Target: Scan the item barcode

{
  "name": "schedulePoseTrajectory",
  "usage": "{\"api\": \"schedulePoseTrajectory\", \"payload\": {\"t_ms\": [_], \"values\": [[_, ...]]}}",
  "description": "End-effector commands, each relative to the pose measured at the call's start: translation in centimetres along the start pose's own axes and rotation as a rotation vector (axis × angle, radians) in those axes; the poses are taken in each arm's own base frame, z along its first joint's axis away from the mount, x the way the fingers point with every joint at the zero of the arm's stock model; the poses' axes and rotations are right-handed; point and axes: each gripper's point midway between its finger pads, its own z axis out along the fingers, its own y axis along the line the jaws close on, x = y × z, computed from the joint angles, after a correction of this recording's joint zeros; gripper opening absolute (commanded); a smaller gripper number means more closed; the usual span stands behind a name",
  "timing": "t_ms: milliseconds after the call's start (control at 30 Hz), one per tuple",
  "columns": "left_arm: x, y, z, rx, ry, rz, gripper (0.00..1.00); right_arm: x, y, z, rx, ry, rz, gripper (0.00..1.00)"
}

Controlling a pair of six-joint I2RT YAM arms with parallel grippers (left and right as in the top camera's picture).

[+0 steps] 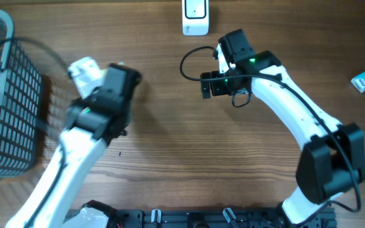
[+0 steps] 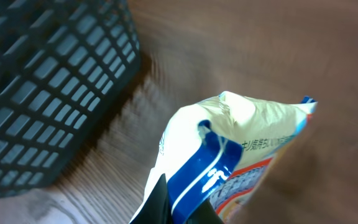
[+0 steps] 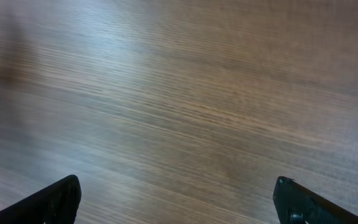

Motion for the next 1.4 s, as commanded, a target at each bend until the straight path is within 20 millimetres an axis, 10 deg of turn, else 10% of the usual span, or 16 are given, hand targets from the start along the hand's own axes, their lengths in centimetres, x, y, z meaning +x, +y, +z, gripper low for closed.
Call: {"api": "schedulePoseTrajectory", "payload": {"t_ms": [0,167,333,533,833,900,1033,1200,1367], "values": [[2.4,-3.5,2.3,-0.1,0.009,0.228,0.04,0.7,-1.9,1.5,0.073,0.043,0.067,1.0],[8.8,-9.1,3.4,-0.057,0.103,0.334,0.04,1.1,-5.7,0.5,0.072,0.087,0.173,1.0],[15.3,-16.7,-1.5,0.374,0.415,0.264,0.04,0.5,-8.8,-1.4,-0.124,0.096,0.261,1.0],[16.9,-21.2,-6.7,0.622,0.41,0.327,0.04,1.5,-13.4,-3.2,-0.176,0.102,0.388,1.0],[7.3,-17.0,-7.2,0.608,0.293,0.045,0.04,2.2,-11.5,-4.0,-0.311,0.132,0.354,1.0],[5.7,-15.4,-7.2,0.619,0.299,-0.009,0.49,2.2,-10.2,-4.2,-0.369,0.135,0.32,1.0],[6.0,-11.8,-5.7,0.514,0.352,-0.015,1.0,4.4,-10.4,-2.8,-0.252,0.218,0.278,1.0],[8.1,-9.3,-3.7,0.398,0.433,0.019,1.0,6.3,-11.0,0.5,-0.167,0.233,0.248,1.0],[9.4,-8.4,-2.5,0.358,0.464,0.009,1.0,3.1,-8.2,2.0,-0.29,0.063,0.001,1.0]]}}
